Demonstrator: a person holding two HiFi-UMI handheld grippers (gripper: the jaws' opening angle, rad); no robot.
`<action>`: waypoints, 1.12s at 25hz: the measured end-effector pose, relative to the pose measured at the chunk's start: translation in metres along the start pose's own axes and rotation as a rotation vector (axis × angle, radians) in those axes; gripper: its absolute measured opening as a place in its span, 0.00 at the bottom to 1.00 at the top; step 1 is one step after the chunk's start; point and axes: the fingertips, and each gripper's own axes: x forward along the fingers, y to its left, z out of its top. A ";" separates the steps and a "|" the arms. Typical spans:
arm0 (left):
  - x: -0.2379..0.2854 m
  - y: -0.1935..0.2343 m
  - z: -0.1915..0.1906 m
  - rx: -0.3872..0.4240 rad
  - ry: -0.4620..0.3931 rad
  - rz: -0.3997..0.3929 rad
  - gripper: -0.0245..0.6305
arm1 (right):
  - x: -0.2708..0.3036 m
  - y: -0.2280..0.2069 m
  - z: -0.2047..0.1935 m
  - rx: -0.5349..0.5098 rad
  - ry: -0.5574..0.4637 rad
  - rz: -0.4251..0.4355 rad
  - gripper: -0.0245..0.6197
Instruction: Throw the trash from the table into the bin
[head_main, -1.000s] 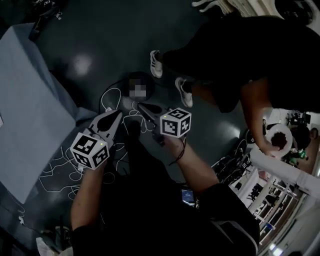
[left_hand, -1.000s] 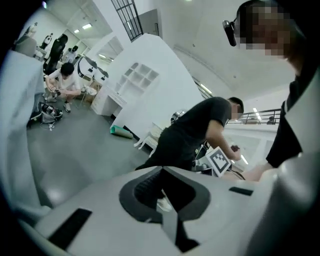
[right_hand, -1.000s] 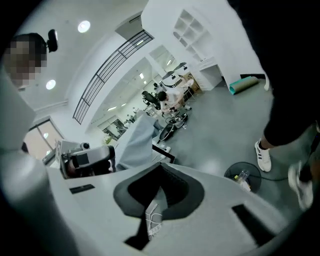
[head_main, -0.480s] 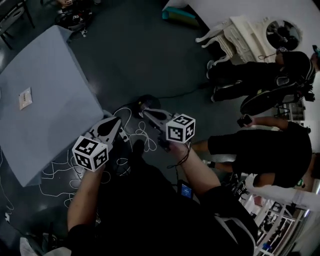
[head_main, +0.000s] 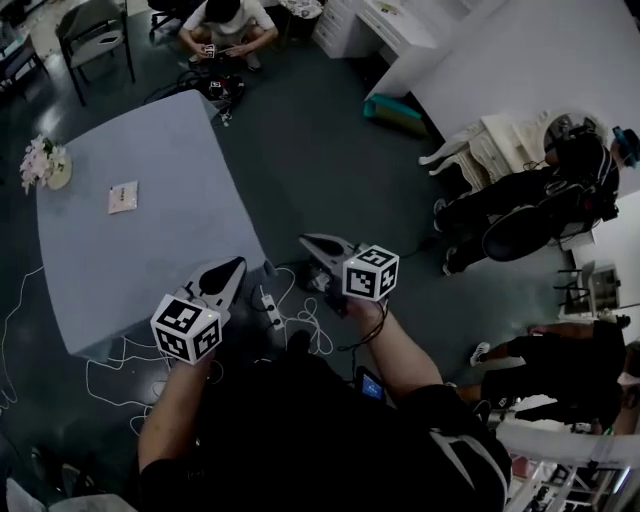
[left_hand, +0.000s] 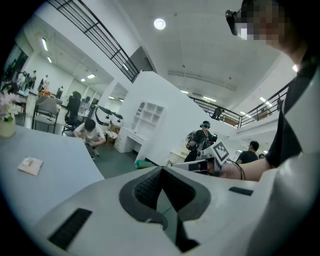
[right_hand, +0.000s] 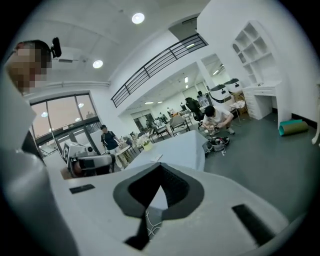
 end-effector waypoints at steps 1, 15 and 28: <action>-0.014 0.006 0.009 0.012 -0.019 0.016 0.06 | 0.009 0.014 0.006 -0.026 -0.002 0.010 0.04; -0.194 0.084 0.079 0.100 -0.162 0.217 0.06 | 0.111 0.194 0.041 -0.279 -0.025 0.178 0.04; -0.243 0.126 0.089 0.094 -0.244 0.332 0.06 | 0.186 0.223 0.038 -0.266 0.039 0.350 0.04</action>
